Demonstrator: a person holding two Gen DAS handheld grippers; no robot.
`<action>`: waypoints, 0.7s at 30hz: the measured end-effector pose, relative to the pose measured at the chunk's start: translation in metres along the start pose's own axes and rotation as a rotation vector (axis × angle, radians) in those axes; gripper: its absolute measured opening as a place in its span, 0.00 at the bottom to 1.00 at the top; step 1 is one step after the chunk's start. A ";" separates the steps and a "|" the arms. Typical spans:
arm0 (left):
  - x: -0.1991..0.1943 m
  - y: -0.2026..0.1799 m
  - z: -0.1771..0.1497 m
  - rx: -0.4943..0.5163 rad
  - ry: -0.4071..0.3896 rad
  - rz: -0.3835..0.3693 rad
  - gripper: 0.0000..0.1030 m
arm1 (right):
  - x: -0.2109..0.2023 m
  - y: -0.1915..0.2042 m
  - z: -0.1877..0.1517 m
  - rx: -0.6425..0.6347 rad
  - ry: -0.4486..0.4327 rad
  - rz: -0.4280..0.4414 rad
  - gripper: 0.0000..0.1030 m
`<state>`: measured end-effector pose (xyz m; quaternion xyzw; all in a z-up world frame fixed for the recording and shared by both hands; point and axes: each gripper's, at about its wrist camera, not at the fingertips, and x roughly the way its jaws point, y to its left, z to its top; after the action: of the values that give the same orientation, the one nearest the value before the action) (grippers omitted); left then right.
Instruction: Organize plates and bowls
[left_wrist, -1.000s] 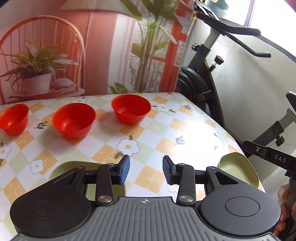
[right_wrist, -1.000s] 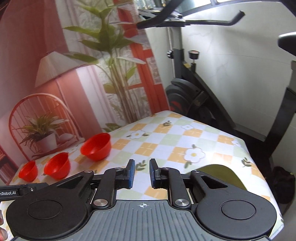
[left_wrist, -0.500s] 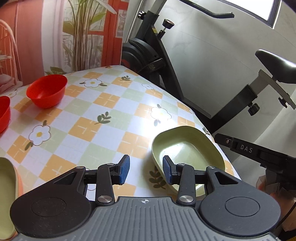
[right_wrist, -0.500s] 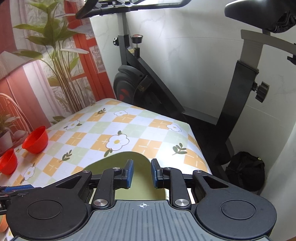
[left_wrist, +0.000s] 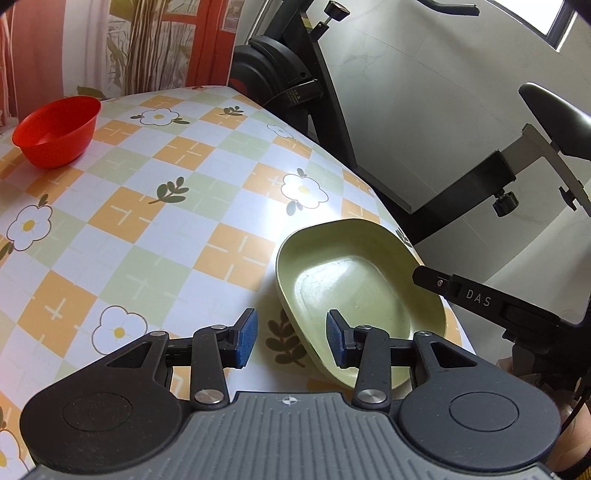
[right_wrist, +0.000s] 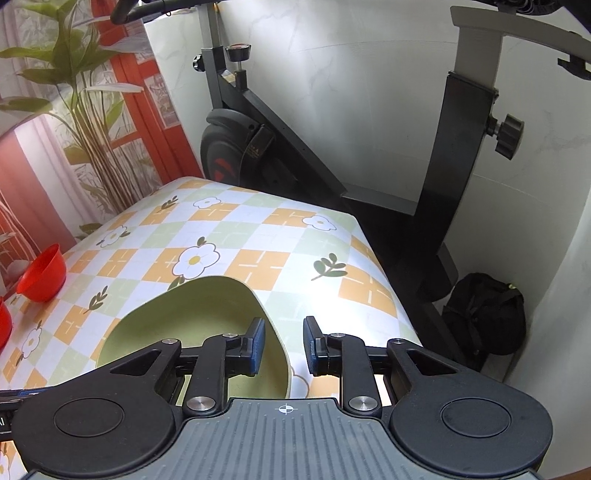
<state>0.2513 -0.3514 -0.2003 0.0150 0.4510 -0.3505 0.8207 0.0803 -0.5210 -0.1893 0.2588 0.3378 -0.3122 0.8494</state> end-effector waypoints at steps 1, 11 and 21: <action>0.002 -0.001 0.001 0.004 0.005 -0.001 0.42 | 0.001 -0.001 -0.001 0.003 0.005 0.002 0.19; 0.017 0.002 -0.001 -0.003 0.040 -0.031 0.20 | 0.003 -0.002 -0.005 0.005 0.028 0.021 0.09; 0.007 0.002 -0.007 0.020 0.025 -0.026 0.15 | -0.006 0.006 -0.008 0.003 0.035 0.036 0.08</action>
<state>0.2494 -0.3512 -0.2103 0.0218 0.4579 -0.3655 0.8101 0.0774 -0.5098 -0.1883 0.2716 0.3473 -0.2929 0.8484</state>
